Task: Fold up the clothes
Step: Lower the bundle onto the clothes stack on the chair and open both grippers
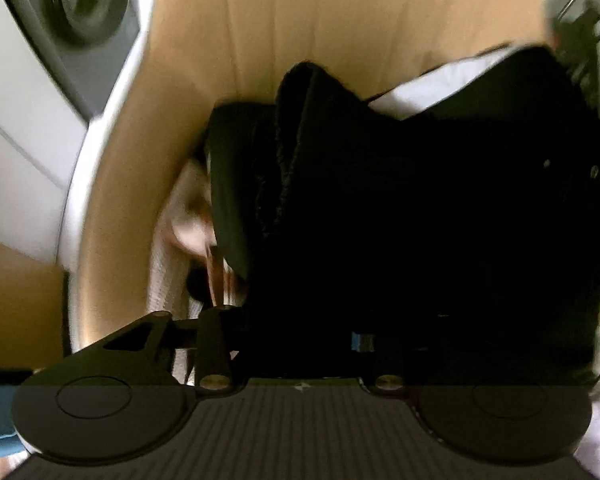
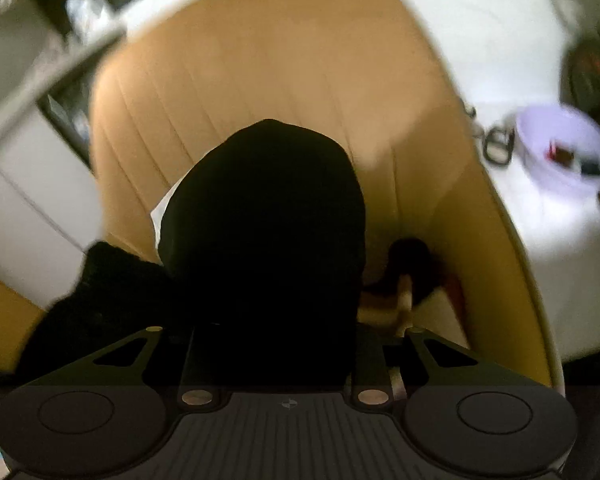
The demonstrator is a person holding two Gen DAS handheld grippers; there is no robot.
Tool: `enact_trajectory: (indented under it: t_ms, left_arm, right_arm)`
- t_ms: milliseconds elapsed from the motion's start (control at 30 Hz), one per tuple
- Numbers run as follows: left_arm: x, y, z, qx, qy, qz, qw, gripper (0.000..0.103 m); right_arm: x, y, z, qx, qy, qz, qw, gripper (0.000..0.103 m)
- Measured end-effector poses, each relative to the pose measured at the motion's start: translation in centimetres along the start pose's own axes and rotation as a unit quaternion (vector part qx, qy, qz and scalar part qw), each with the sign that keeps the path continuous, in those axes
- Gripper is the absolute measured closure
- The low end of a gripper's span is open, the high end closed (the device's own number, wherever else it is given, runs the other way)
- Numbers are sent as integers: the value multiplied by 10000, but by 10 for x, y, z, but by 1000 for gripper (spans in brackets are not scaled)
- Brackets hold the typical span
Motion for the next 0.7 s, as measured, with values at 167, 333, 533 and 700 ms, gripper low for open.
enact_trajectory:
  t_ms: [167,333,533,700]
  left_arm:
    - [0,26,-13,9,-76,228,9997,40]
    - [0,6,-17,68,-52,217,9997,39]
    - [-7,-50,-31,530,-168,211,9982,40]
    - [15,-99,-25,1375,235,287,9898,39]
  right_arm:
    - [10,81,-16,-467,-536,-422,9966,58]
    - [16,84,0,-611,-633,-491,9949,41]
    - [9,7,1,-294,-887,-188,9954,33]
    - [-20,-33,-41,-396,-1910,8,9808,31]
Point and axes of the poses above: each gripper's, at about its wrist camera, not at the fingertips, and y roughly the way its jaws point, x to its right, z to its top, the point moved 3 cm from there along y, roughly the way its jaws point, and after that the axes turned 3 degrees about x, right-handed, at the moved point
